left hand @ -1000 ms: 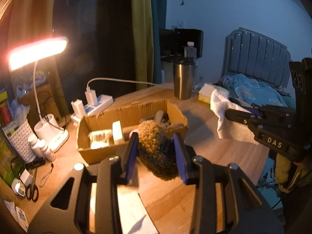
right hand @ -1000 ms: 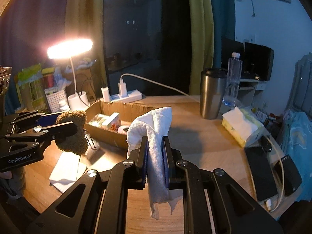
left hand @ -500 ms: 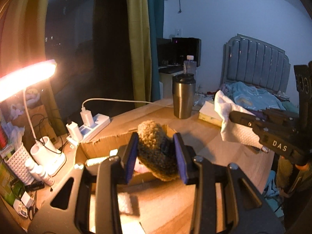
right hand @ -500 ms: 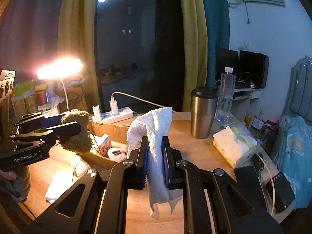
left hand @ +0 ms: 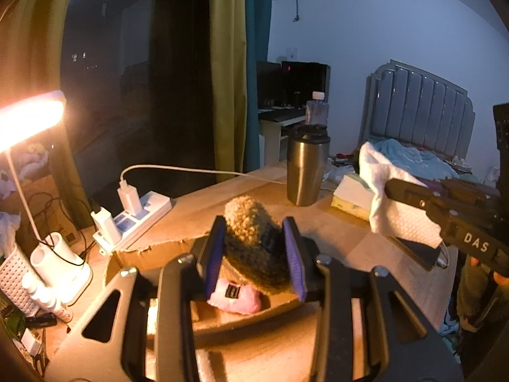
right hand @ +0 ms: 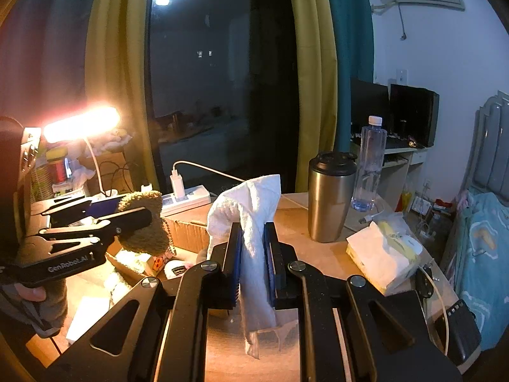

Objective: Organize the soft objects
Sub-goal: 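Open the left tool to drop the brown plush into the box, then lower the paper towel into the box and open the right tool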

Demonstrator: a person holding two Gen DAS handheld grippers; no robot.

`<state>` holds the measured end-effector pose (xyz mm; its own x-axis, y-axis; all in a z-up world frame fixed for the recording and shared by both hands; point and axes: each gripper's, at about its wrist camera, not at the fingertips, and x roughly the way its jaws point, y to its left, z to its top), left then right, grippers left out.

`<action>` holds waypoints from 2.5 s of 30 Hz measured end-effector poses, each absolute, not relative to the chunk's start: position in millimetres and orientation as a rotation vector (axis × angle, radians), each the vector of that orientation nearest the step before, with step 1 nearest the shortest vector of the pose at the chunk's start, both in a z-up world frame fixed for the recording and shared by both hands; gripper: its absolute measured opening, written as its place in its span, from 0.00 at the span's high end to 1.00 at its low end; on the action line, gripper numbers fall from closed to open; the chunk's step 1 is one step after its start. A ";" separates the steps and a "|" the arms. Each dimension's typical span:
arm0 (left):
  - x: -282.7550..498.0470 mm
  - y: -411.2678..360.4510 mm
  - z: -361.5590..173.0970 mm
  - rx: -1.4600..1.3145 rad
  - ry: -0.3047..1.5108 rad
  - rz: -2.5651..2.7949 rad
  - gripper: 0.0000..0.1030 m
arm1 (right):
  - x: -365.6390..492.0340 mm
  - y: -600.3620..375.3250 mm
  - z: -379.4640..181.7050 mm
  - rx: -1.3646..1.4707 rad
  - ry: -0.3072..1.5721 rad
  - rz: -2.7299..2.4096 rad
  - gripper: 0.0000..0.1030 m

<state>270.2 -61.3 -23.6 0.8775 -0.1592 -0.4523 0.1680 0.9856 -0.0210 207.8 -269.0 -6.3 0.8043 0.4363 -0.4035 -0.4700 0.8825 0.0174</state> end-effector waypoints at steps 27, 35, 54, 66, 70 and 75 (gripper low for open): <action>345.2 -28.0 -103.3 -0.083 0.688 -0.148 0.31 | 262.4 -226.0 -28.8 -0.104 0.501 0.505 0.86; 318.0 -3.7 -84.4 -0.112 0.630 -0.123 0.30 | 272.4 -197.8 -42.5 -0.118 0.540 0.538 0.86; 292.8 37.8 -90.3 -0.176 0.615 -0.083 0.30 | 295.0 -154.7 -99.2 -0.171 0.709 0.504 0.86; 295.3 38.3 -95.0 -0.171 0.630 -0.065 0.30 | 290.4 -158.0 -95.9 -0.167 0.693 0.504 0.59; 290.7 40.2 -90.2 -0.173 0.616 -0.056 0.30 | 285.9 -162.8 -88.8 -0.158 0.673 0.502 0.58; 282.5 42.7 -85.7 -0.169 0.603 -0.043 0.30 | 277.5 -170.5 -80.6 -0.154 0.650 0.493 0.58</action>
<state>282.5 42.7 -85.7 0.8231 -0.0899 -0.5608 -0.0088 0.9853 -0.1708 277.5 -170.5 -80.6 0.6861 0.3907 -0.6137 -0.4851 0.8743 0.0143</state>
